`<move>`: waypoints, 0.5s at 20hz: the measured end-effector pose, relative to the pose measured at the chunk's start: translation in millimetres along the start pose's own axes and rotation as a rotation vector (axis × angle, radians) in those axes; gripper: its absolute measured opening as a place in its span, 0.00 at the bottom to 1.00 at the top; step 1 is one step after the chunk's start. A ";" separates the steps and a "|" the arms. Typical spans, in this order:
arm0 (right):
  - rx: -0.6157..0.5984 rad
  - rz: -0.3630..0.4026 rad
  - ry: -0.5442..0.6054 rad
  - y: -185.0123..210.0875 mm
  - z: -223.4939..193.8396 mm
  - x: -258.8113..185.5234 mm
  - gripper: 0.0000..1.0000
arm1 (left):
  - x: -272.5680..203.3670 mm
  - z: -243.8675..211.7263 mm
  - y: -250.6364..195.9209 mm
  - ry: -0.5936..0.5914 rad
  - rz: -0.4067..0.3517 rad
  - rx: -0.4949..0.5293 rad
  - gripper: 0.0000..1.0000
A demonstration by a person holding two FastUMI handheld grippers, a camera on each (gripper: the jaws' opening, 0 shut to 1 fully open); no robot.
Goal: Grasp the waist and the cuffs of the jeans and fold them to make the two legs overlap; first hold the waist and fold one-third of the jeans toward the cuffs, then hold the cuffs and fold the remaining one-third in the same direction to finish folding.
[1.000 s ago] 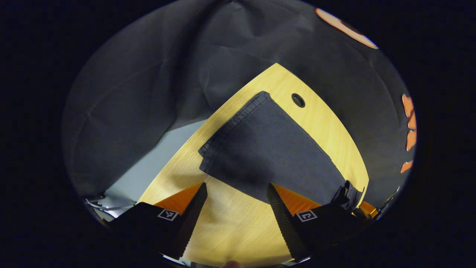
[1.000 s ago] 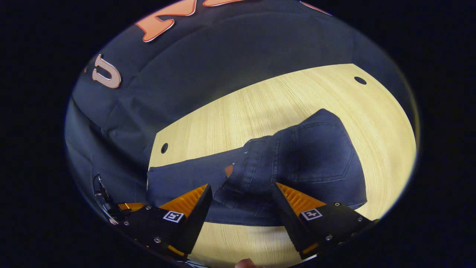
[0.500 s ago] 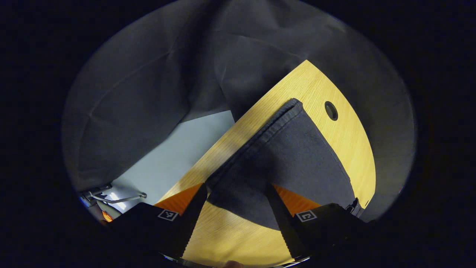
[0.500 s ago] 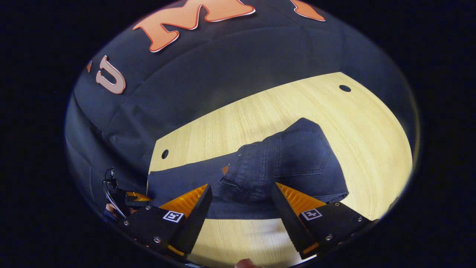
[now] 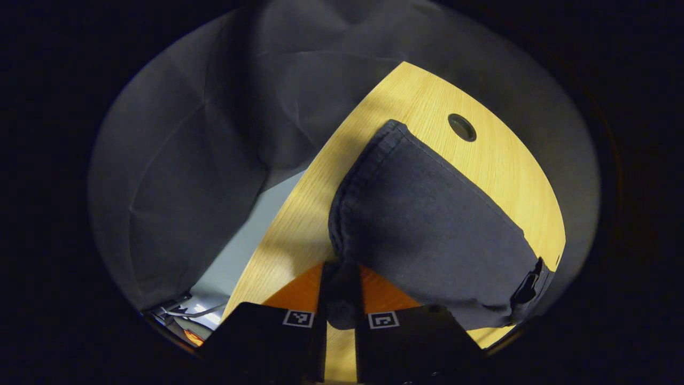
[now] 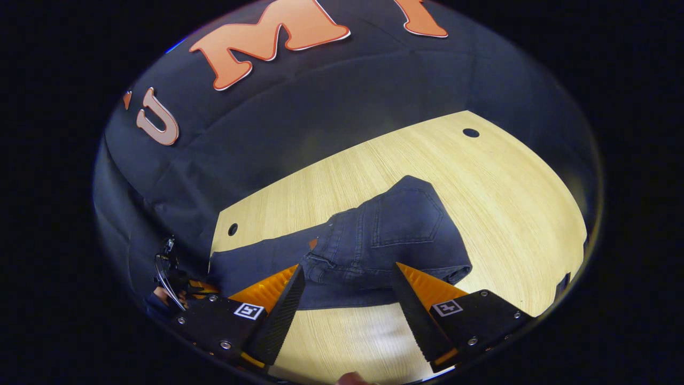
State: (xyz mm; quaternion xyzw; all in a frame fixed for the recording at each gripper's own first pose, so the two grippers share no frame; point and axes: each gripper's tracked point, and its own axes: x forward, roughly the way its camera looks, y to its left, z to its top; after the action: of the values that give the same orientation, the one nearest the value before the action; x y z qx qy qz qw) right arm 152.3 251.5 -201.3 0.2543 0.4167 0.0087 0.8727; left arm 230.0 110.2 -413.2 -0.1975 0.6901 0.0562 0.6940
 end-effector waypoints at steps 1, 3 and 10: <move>0.003 0.001 -0.009 -3.5 1.4 -3.9 0.98 | -5.4 -2.0 2.5 -0.008 -0.026 0.025 0.19; 0.003 -0.004 -0.025 -10.7 6.0 -10.7 0.98 | -8.4 2.1 -2.6 -0.067 -0.092 0.009 0.14; -0.032 0.017 -0.057 -31.4 21.6 -20.8 0.98 | -82.2 6.9 -42.2 -0.241 -0.261 0.020 0.07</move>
State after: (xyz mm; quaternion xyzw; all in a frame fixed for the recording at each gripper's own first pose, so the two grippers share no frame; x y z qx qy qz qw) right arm 148.4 210.1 -189.1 0.2440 0.3891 0.0155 0.8882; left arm 247.8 90.0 -324.6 -0.2705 0.5708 -0.0179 0.7750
